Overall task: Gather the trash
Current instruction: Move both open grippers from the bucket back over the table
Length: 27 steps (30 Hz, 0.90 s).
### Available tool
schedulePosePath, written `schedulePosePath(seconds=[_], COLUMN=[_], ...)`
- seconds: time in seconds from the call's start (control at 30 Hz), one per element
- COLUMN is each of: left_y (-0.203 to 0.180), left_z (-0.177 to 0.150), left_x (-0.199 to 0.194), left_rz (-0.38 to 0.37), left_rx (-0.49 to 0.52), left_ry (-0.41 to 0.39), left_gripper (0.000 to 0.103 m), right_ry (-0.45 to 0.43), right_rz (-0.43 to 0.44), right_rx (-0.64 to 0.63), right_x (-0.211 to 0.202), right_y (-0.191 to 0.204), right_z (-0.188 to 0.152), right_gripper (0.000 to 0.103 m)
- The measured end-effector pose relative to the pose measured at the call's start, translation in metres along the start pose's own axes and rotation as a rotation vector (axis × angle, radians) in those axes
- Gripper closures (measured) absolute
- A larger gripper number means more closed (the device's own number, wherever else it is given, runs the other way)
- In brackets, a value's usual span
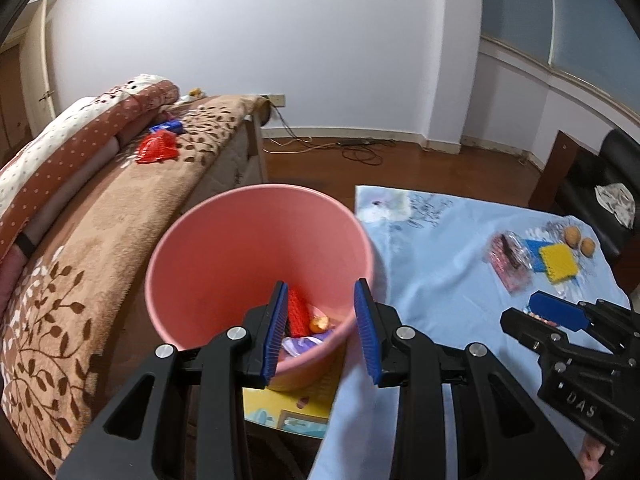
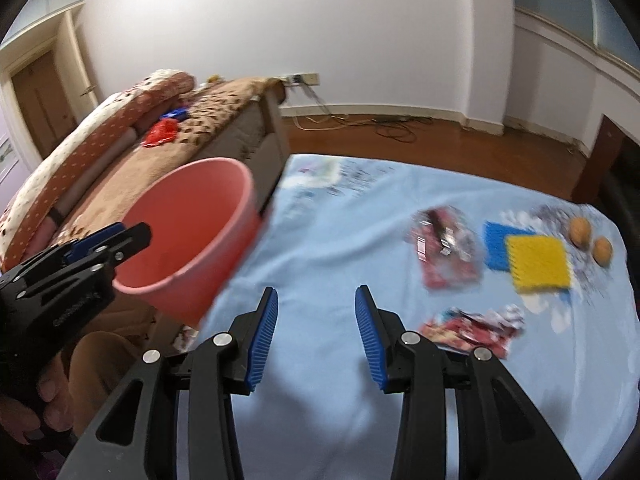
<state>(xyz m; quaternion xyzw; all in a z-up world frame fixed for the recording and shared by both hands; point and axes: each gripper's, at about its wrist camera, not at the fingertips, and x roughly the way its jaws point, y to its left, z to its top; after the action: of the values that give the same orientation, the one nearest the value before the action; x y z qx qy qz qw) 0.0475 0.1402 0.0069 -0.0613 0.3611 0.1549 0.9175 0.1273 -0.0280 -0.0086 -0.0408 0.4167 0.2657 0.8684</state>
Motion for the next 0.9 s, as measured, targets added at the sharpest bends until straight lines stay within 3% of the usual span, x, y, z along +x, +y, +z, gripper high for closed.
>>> schedulePosePath(seconds=[0.4, 0.9], left_y=[-0.038, -0.073], left_z=[-0.003, -0.006], left_x=[0.014, 0.026], left_rz=[-0.056, -0.09], left_rx=[0.058, 0.127], left_ry=[0.047, 0.074], left_gripper=[0.069, 0.069], right_ry=[-0.001, 0.012], right_rz=[-0.143, -0.178], right_rx=[0.069, 0.153], right_x=[-0.007, -0.008], right_y=[-0.044, -0.083], right_z=[-0.012, -0.023], right_gripper=[0.059, 0.059])
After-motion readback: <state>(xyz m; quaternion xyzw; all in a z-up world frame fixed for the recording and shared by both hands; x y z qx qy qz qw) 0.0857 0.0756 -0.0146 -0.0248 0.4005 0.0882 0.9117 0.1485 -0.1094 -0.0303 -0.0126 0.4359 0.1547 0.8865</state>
